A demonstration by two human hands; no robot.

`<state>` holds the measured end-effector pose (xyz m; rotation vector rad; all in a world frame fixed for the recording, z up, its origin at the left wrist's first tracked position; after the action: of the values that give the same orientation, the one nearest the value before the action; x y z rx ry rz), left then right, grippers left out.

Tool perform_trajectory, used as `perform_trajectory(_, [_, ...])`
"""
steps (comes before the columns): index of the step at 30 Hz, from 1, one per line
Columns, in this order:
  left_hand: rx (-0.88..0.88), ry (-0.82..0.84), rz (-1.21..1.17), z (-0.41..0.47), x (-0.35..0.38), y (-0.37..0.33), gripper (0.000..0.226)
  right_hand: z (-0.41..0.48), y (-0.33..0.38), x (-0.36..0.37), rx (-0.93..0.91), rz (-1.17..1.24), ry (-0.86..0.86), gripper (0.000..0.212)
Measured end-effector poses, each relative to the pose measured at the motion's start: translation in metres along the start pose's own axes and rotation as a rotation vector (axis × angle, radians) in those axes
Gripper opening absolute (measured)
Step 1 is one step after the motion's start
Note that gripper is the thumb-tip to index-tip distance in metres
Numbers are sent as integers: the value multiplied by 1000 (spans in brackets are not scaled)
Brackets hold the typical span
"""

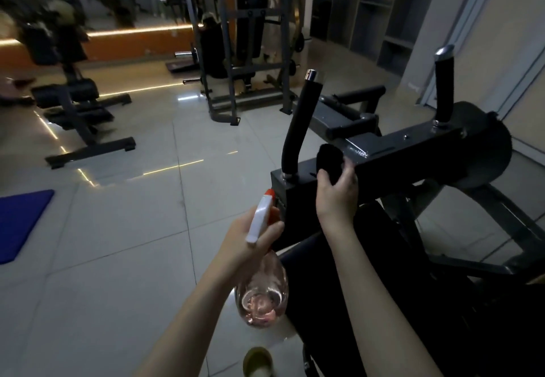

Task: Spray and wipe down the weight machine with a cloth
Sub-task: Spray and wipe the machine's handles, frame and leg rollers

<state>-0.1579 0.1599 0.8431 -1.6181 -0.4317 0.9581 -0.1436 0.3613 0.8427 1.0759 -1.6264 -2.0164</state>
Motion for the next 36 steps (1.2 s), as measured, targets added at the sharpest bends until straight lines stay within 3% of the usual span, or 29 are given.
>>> perform_trajectory(4, [-1, -64, -98, 16, -7, -4, 13, 16, 9, 32, -225, -581, 13, 44])
perform_trajectory(7, [-2, -51, -86, 24, -11, -4, 32, 17, 9, 41, -307, -689, 18, 37])
perform_trajectory(14, [-6, 30, -115, 51, -20, 3, 43, 37, 11, 42, -346, -626, 69, 32])
perform_trajectory(19, [43, 97, -156, 63, -30, 0, 24, 34, 11, 41, -322, -576, 31, 61])
perform_trajectory(24, [61, 170, -231, 76, -45, 9, 26, 34, 10, 38, -283, -507, -33, 31])
perform_trajectory(26, [64, 210, -238, 83, -54, 12, 21, 33, 10, 38, -269, -491, -65, 34])
perform_trajectory(31, [148, 309, -341, 101, -69, 0, 50, 31, 9, 37, -216, -453, -126, 33])
perform_trajectory(36, [239, 269, -297, 112, -82, -30, 44, 31, 6, 35, -178, -443, -149, 28])
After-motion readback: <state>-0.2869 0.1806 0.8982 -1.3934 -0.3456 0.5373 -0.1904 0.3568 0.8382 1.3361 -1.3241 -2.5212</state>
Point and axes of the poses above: each hand's wrist, its own z-axis towards the middle knuckle, its own x-axis out of the palm, y = z × x, the point moved 9 cm from there along z, towards the middle knuckle, and after that the axes turned 11 degrees about y, right-handed, at the moved point
